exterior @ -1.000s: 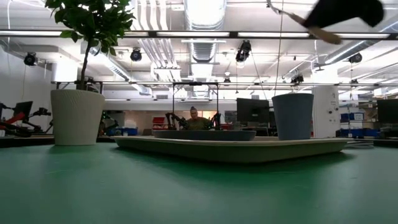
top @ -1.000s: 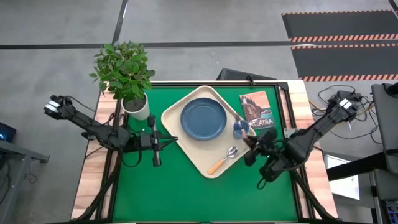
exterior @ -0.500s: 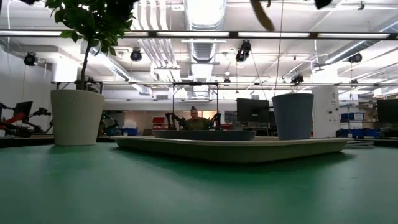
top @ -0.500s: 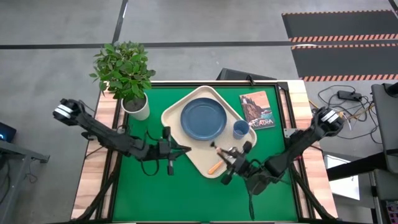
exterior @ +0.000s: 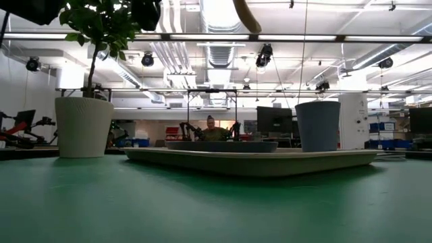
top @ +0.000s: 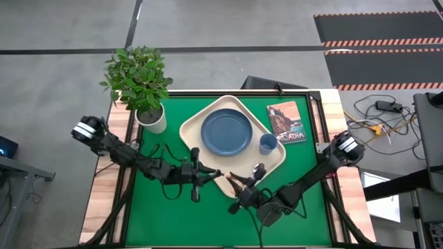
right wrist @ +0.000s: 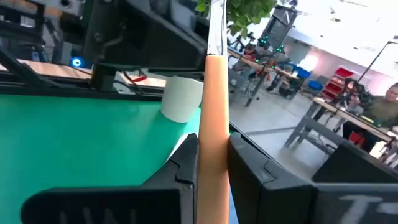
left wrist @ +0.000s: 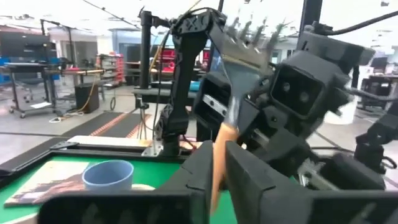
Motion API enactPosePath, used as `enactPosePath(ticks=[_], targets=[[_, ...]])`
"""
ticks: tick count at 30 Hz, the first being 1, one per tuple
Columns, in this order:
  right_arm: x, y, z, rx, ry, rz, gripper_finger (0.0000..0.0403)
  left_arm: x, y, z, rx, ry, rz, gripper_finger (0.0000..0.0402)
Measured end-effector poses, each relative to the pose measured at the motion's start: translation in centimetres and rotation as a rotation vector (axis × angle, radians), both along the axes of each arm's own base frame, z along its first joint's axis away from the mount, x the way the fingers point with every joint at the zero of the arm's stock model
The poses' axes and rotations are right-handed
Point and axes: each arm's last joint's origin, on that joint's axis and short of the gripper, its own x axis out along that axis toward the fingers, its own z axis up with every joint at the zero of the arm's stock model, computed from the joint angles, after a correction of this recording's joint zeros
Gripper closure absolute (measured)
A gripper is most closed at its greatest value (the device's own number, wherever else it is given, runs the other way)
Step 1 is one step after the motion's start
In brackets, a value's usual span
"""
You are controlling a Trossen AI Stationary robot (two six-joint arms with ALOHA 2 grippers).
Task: Pick and place plate/cup/fork/spoon on tray
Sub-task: Put the fork on the white serving tray to the left side of the blue plate
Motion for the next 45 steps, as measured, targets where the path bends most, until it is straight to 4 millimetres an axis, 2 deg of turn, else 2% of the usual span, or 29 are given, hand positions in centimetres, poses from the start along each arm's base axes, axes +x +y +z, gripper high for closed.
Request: enactPosePath(ticks=[7, 11, 17, 23, 27, 30, 33, 39, 43, 45], targets=[[1.3, -0.2, 0.1, -0.007, 0.001, -0.023, 0.0361, 0.4, -0.2, 0.4, -0.011, -0.039, -0.025, 0.0277], [1.4, -0.4, 0.1, -0.008, 0.003, -0.027, 0.0361, 0.3, -0.3, 0.5, -0.008, -0.042, -0.046, 0.0239], [1.6, -0.8, 0.1, -0.01, 0.001, -0.05, 0.0361, 0.5, -0.3, 0.2, -0.005, -0.032, -0.036, 0.0227], [1.8, -1.2, 0.1, 0.02, -0.023, -0.059, 0.036, 0.9, 0.0, -0.1, -0.024, -0.012, 0.092, 0.0227], [1.9, -1.4, 0.0, 0.037, -0.036, -0.065, 0.0335, 1.0, 0.0, -0.3, -0.021, -0.005, 0.096, 0.0245], [2.0, -1.5, 0.0, 0.038, -0.036, -0.068, 0.0312, 1.0, 0.0, -0.3, -0.021, -0.005, 0.095, 0.0281], [2.0, -1.5, 0.0, 0.038, -0.036, -0.068, 0.0306, 1.0, 0.0, -0.3, -0.022, -0.005, 0.097, 0.0324], [2.0, -1.4, -0.1, 0.03, -0.019, -0.052, 0.034, 1.1, 0.3, -0.4, -0.041, -0.005, 0.1, 0.0394], [2.0, -1.4, -0.2, 0.03, 0.0, -0.018, 0.0385, 1.1, 0.3, -0.4, -0.026, -0.004, 0.103, 0.0401], [2.0, -1.4, -0.3, 0.024, 0.009, -0.018, 0.0391, 1.1, 0.3, -0.4, -0.018, -0.003, 0.105, 0.0401]])
